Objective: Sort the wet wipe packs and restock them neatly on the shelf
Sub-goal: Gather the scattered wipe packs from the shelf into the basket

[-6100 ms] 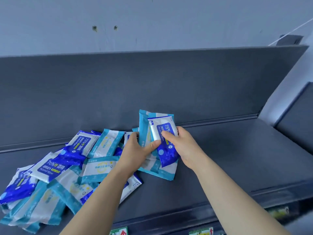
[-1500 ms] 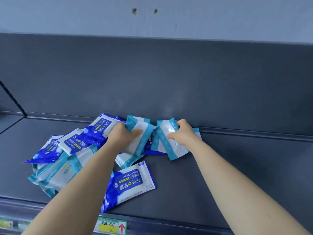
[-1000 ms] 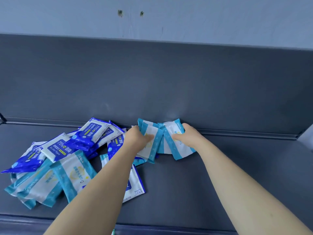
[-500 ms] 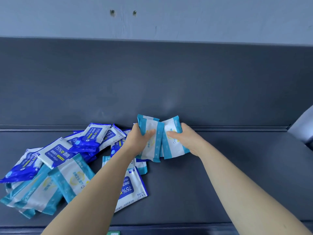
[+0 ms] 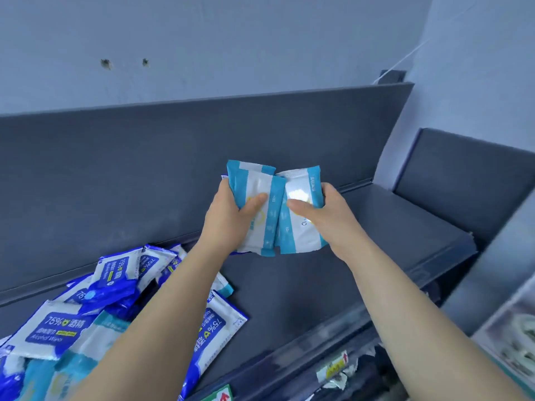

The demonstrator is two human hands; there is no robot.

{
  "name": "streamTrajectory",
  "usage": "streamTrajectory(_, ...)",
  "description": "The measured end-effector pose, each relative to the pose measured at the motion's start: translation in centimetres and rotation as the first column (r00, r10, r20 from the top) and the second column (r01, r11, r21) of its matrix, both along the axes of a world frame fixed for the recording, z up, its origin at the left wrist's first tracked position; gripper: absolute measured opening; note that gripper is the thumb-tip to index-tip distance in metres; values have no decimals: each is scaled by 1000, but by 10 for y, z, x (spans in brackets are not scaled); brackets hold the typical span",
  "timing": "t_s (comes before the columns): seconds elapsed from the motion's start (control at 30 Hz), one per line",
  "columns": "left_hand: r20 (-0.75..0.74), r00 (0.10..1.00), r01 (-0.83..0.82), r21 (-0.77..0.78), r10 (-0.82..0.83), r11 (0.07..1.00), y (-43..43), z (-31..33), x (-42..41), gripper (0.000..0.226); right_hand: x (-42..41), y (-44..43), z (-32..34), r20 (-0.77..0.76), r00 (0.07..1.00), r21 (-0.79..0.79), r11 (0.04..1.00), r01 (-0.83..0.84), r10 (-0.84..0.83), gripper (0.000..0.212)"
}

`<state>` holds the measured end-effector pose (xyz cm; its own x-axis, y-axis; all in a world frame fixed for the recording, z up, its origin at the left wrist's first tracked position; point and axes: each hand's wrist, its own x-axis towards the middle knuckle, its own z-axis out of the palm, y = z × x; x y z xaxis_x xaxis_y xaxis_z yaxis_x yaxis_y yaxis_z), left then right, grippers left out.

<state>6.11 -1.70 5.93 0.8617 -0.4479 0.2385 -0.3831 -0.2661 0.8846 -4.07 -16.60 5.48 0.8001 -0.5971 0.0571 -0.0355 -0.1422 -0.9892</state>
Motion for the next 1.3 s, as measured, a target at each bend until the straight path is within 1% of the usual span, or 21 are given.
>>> streamTrajectory(0.13, -71, 971, 222, -82, -228, 971, -13, -4, -55, 29, -84, 13, 3, -18, 974, -39, 974, 224, -225, 40)
streamTrajectory(0.27, -127, 888, 431, -108, -442, 896, -31, -22, -131, 32, -183, 28, -10, -43, 885, -64, 885, 460, -463, 40)
streamTrajectory(0.33, -143, 830, 527, -114, -539, 842, -38, -32, -177, 33, -238, 38, -18, -85, 824, -56, 828, 558, -561, 42)
streamTrajectory(0.43, -181, 717, 667, -100, -673, 738, -47, -50, -245, 34, -319, 58, -32, -180, 718, -40, 735, 677, -672, 49)
streamTrajectory(0.5, -221, 630, 748, -85, -744, 659, -52, -63, -290, 33, -370, 72, -43, -234, 641, -34, 665, 746, -731, 43)
streamTrajectory(0.57, -252, 542, 820, -53, -802, 570, -54, -74, -335, 31, -419, 87, -52, -291, 573, -14, 602, 798, -766, 37)
streamTrajectory(0.67, -334, 410, 899, -8, -849, 438, -55, -90, -402, 29, -487, 108, -64, -324, 502, 61, 512, 857, -802, 26)
streamTrajectory(0.8, -422, 275, 955, 14, -864, 297, -59, -113, -492, 38, -574, 130, -81, -343, 393, 163, 358, 920, -853, 27)
streamTrajectory(0.9, -505, 208, 973, 21, -837, 229, -65, -130, -557, 36, -637, 135, -100, -399, 325, 179, 274, 945, -857, 34)
streamTrajectory(0.97, -573, 181, 977, 14, -799, 211, -71, -146, -595, 33, -675, 132, -116, -421, 323, 197, 262, 945, -848, 36)
streamTrajectory(1.07, -609, 206, 976, 74, -766, 204, -78, -176, -644, 35, -725, 121, -146, -452, 348, 255, 256, 933, -821, 34)
streamTrajectory(1.17, -644, 260, 965, 143, -720, 221, -79, -208, -678, 49, -763, 111, -182, -504, 415, 324, 280, 904, -757, 29)
streamTrajectory(1.23, -672, 305, 949, 155, -675, 274, -79, -232, -694, 63, -781, 105, -207, -541, 474, 368, 311, 876, -695, 29)
streamTrajectory(1.3, -727, 331, 937, 174, -602, 304, -75, -251, -705, 79, -794, 101, -233, -570, 520, 426, 313, 849, -636, 29)
